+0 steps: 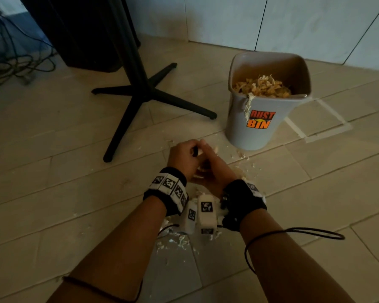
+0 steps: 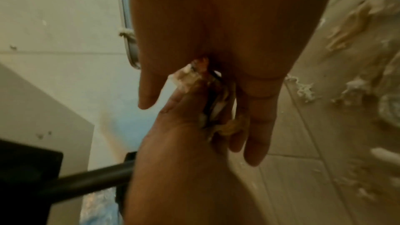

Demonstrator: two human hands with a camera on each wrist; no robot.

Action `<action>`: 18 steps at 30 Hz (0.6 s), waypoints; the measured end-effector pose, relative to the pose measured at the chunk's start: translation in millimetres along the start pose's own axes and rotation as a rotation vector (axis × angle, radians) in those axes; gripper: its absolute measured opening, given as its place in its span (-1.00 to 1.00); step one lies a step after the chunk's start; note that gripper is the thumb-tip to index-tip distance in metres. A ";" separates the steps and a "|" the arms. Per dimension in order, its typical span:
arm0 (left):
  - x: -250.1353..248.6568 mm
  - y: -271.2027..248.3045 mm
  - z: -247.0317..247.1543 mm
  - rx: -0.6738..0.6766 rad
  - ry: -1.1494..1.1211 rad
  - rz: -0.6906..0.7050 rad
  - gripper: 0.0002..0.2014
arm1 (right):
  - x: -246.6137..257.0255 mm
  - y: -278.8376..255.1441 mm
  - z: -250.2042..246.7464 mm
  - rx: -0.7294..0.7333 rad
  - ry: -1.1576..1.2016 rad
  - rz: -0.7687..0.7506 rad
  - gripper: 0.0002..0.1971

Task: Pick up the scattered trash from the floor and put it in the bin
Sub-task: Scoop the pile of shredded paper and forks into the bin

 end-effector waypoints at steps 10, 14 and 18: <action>-11.9 -8.5 51.1 0.362 -0.055 -0.039 -0.15 | 14.7 -11.4 -40.2 -0.005 -0.068 -0.063 -0.85; -15.8 -10.0 59.2 0.437 -0.217 -0.035 -0.01 | 22.7 -7.3 -63.9 -0.191 -0.205 -0.088 -0.74; -32.0 -6.3 51.4 0.361 -0.379 0.016 -0.15 | 60.5 -8.2 -78.6 -0.370 -0.402 -0.132 -0.83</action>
Point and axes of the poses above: each hand's wrist, its own y-axis towards the middle knuckle, its own z-axis out of the palm, x = y × z, the point moved 8 cm from there along y, towards the middle knuckle, and after that the axes turned 12 degrees about -y, right-handed, at the moved point
